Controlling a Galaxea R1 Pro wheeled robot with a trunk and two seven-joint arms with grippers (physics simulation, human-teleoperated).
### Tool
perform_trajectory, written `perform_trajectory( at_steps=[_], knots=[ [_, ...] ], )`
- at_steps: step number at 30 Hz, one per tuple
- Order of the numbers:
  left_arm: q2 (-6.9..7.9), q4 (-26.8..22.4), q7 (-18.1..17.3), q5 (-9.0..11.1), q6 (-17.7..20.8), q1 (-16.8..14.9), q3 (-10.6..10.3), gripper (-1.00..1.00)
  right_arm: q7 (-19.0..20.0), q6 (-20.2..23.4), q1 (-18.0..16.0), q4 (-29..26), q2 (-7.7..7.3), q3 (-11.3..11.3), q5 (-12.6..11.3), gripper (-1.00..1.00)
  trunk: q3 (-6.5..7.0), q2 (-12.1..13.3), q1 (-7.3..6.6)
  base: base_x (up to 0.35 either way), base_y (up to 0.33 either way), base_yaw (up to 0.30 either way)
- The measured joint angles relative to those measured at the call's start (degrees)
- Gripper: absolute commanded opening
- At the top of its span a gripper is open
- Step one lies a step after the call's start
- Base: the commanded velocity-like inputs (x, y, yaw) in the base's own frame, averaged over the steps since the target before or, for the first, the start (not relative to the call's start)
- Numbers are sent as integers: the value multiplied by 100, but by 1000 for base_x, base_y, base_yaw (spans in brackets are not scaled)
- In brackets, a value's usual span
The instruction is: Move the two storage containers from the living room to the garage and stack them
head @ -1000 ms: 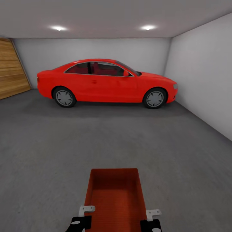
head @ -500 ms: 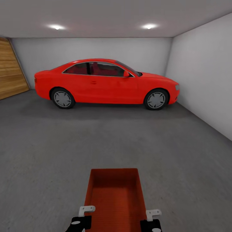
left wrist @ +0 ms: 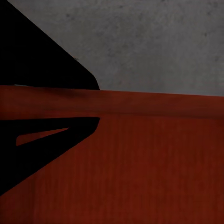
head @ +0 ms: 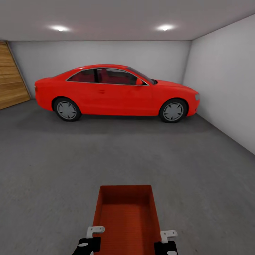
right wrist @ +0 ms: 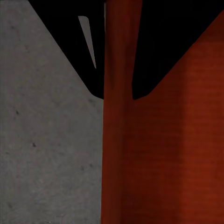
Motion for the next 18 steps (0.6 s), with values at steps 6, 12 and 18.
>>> perform_trajectory(
  at_steps=[6,12,18],
  knots=[
    [0,-1,-1,-2,0,0,2,-100,0,0,0,0,0,-1,1,-100,0,0,0,322,0,0],
    [0,0,-2,-3,0,0,4,-100,0,0,0,0,0,0,0,-100,0,0,0,322,0,0],
    [0,-1,-1,-1,0,0,2,-100,0,0,0,0,0,-1,1,-100,0,0,0,322,0,0]
  ],
)
